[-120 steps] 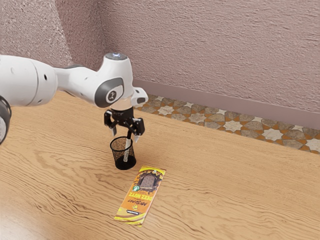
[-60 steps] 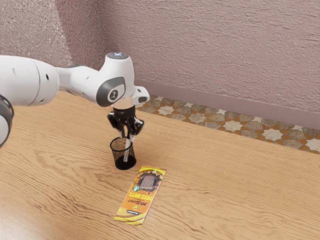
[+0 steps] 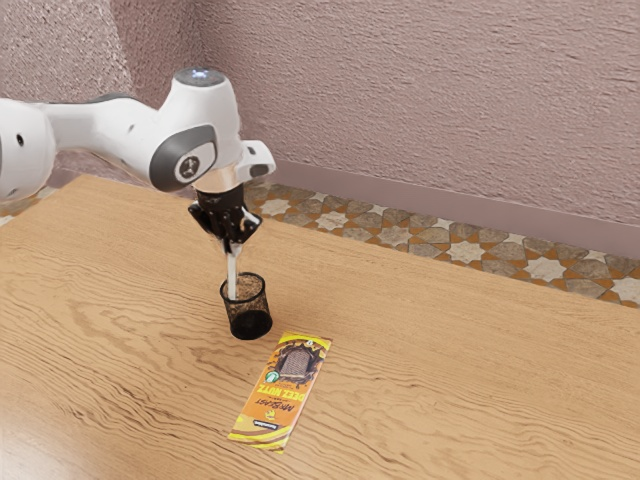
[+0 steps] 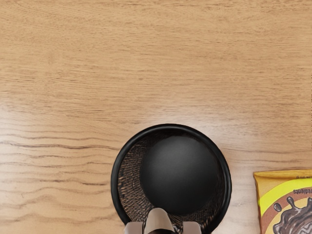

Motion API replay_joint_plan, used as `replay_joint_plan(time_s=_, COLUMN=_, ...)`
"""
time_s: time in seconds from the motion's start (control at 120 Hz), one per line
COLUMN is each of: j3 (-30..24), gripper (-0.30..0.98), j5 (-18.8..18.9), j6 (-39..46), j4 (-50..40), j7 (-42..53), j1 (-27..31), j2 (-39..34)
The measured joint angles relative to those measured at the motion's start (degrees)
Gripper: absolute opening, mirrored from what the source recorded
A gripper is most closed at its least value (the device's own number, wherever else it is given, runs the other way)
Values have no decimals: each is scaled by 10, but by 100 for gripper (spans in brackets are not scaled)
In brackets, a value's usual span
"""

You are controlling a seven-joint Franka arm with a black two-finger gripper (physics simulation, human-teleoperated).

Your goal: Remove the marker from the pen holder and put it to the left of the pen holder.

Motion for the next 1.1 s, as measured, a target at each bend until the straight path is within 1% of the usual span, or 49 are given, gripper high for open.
replay_joint_plan(time_s=0.083, j3=0, gripper=-8, j5=27, j6=-2, j4=-1, j7=-6, j1=-3, j2=-32)
replay_joint_plan(time_s=0.2, j3=0, gripper=-9, j5=65, j6=-7, j4=9, j7=-14, j1=-9, j2=-52)
replay_joint_plan(time_s=0.292, j3=3, gripper=-9, j5=78, j6=-21, j4=15, j7=-18, j1=-3, j2=-43)
replay_joint_plan(time_s=0.367, j3=3, gripper=-9, j5=79, j6=-36, j4=16, j7=-20, j1=34, j2=-28)
replay_joint_plan(time_s=0.433, j3=4, gripper=-9, j5=75, j6=-48, j4=16, j7=-18, j1=78, j2=-17)
replay_joint_plan(time_s=0.483, j3=4, gripper=-9, j5=70, j6=-54, j4=16, j7=-16, j1=100, j2=-10)
replay_joint_plan(time_s=0.6, j3=3, gripper=-10, j5=54, j6=-64, j4=16, j7=-8, j1=131, j2=11)
replay_joint_plan(time_s=0.692, j3=2, gripper=-10, j5=34, j6=-86, j4=26, j7=2, j1=150, j2=43)
replay_joint_plan(time_s=0.767, j3=-1, gripper=-10, j5=26, j6=-118, j4=65, j7=12, j1=154, j2=75)
replay_joint_plan(time_s=0.883, j3=-3, gripper=-10, j5=20, j6=-164, j4=166, j7=31, j1=158, j2=154)
replay_joint_plan(time_s=0.967, j3=-8, gripper=-10, j5=18, j6=-184, j4=201, j7=46, j1=166, j2=188)
replay_joint_plan(time_s=1.1, j3=-10, gripper=19, j5=5, j6=-201, j4=210, j7=71, j1=172, j2=198)
